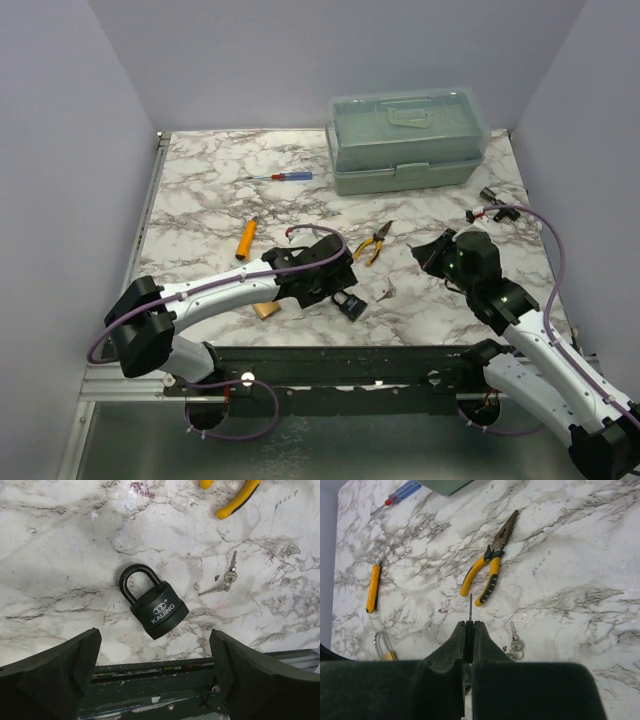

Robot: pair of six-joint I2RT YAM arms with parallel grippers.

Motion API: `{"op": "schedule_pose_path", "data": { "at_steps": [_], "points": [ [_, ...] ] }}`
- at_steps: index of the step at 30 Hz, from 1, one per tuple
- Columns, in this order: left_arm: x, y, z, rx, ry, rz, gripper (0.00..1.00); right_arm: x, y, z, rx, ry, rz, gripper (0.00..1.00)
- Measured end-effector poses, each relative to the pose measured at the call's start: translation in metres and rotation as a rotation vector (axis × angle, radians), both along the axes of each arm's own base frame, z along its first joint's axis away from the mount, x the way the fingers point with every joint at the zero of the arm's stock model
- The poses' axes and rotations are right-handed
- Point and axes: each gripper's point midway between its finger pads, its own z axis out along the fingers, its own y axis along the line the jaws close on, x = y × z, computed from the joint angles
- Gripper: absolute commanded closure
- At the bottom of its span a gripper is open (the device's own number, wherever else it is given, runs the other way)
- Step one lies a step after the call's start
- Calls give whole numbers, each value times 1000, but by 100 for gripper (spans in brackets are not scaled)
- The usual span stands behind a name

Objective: Unlock with the key

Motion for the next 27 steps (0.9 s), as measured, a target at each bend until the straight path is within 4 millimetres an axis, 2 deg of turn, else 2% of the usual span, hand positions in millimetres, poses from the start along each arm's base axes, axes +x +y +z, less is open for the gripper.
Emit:
{"op": "schedule_pose_path", "data": {
  "at_steps": [5,7,13,16,21,27],
  "points": [
    [7,-14,-1,9,-35,73,1,-1,-14,-10,-20,42,-85,100],
    [11,-21,-4,-30,16,200,1,-1,-18,-14,-28,58,-109,100],
    [11,-24,-39,22,139,403,1,-4,-25,-22,-32,95,-157,100],
    [12,-29,-48,53,166,445,1,-5,-26,-23,-32,101,-164,100],
    [16,-37,-50,55,183,480,1,-7,-27,-21,-27,97,-166,100],
    [12,-35,-67,105,218,497,1,-7,-27,-18,-21,85,-166,100]
  ]
}}
